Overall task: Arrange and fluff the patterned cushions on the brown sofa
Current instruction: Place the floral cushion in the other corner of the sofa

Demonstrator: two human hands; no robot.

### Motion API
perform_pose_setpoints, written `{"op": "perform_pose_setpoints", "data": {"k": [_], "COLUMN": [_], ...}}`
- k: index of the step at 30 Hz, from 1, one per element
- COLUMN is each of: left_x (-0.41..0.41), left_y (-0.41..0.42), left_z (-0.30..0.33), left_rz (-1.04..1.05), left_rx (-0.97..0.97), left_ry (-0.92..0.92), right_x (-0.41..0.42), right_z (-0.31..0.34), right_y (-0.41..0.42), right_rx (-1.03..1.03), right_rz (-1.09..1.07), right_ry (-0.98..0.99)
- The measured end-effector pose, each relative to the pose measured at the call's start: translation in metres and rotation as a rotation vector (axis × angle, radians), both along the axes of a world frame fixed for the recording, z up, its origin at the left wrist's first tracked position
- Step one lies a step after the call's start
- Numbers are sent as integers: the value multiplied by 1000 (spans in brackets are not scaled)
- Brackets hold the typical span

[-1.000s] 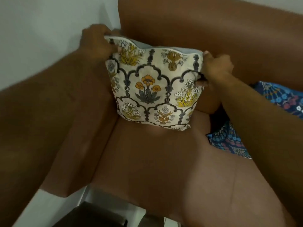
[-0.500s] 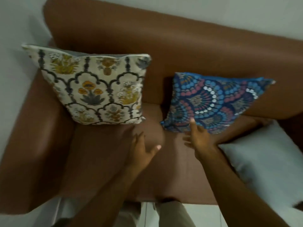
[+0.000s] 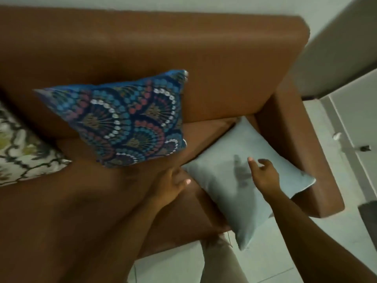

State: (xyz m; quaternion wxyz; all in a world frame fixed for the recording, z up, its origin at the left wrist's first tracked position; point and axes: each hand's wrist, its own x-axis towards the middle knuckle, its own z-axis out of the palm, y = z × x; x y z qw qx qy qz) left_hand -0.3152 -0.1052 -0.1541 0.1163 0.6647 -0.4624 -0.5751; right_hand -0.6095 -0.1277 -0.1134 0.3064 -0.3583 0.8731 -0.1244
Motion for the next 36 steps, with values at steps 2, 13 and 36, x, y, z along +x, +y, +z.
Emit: {"op": "perform_pose_setpoints", "data": {"k": [2,13,36], "left_x": [-53,-253,-198], "left_y": [1,60,-292], "left_z": [-25,-92,122], "left_rz": [83,688,-9], "left_rx": [56,624,-514], "left_ry": [60,333,-449], "right_x": [-59,-206,-265], "right_z": [-25,-92,44], "right_y": [-24,-61,-258], "right_rx": [29,441,-432], "right_rz": [143,438,-164], "right_ry": [55,28,-454]}}
